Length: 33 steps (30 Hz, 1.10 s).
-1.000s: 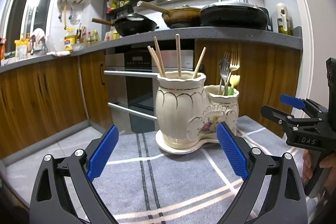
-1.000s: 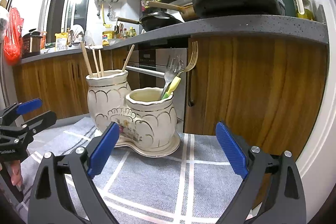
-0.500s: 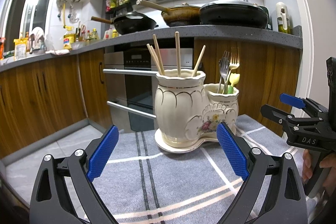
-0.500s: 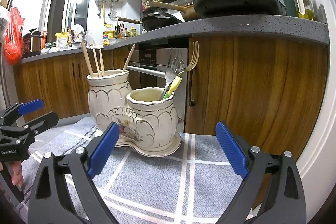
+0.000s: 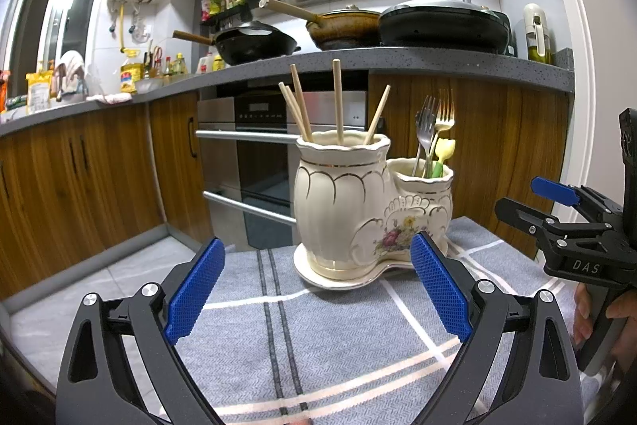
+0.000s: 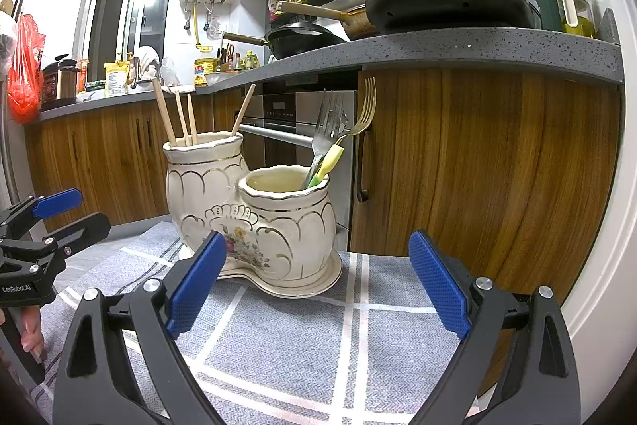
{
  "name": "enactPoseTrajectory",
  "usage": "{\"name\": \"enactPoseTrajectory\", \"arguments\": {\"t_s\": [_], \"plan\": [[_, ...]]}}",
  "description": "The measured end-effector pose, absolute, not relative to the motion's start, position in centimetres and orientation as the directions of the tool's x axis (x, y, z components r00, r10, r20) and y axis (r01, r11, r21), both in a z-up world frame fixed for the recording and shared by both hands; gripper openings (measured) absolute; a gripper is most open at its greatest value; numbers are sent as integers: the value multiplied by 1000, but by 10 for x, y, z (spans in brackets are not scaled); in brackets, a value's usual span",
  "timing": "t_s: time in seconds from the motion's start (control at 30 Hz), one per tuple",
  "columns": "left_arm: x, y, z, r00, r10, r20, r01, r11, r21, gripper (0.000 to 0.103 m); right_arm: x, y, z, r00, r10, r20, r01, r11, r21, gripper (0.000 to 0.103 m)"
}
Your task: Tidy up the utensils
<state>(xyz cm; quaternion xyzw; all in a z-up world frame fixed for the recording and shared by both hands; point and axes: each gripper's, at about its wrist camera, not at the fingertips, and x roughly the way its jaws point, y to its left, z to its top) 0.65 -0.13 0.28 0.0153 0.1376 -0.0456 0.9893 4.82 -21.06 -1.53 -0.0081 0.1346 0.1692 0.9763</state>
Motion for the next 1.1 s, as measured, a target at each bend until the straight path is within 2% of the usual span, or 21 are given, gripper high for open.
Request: {"name": "enactPoseTrajectory", "arguments": {"t_s": [0.83, 1.0, 1.1], "plan": [[7, -1, 2, 958, -85, -275, 93, 995, 18, 94, 48, -211, -16, 907, 326, -268, -330, 943, 32, 92], [11, -1, -1, 956, -74, -285, 83, 996, 18, 98, 49, -211, -16, 906, 325, -273, -328, 944, 35, 92], [11, -1, -1, 955, -74, -286, 83, 996, 18, 98, 49, -212, -18, 909, 311, -278, -314, 949, 36, 98]]}}
